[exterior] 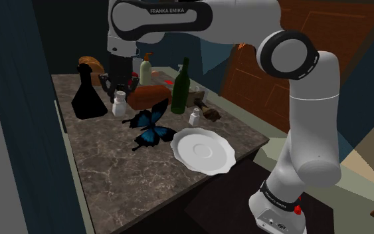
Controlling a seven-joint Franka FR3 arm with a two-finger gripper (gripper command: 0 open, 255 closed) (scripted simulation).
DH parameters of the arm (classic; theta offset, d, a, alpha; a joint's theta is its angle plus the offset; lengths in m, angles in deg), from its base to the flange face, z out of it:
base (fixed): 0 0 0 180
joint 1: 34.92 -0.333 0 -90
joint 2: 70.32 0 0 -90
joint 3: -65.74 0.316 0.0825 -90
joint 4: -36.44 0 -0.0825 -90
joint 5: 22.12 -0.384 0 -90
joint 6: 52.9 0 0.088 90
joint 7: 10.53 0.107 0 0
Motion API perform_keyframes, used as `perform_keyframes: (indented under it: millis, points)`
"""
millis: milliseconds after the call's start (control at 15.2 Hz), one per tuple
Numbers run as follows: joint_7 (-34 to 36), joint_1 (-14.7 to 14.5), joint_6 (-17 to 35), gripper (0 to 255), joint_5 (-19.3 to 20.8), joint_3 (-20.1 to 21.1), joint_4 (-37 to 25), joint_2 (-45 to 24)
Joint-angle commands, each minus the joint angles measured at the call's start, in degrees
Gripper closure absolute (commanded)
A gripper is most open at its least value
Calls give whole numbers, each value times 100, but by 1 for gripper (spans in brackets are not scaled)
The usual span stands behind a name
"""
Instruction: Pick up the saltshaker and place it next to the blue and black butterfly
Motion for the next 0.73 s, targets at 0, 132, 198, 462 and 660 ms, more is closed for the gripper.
perform_keyframes:
  millis: [0, 132, 198, 462, 660]
  points:
    - [-21, 4, 171, 255, -5, -1, 174, 6]
    - [-38, 4, 317, 255, -8, -2, 308, -8]
    - [-46, 4, 389, 255, -9, -3, 371, -17]
    - [-77, 4, 670, 255, -13, -5, 606, -65]
    - [-99, 3, 876, 255, -16, -6, 763, -115]
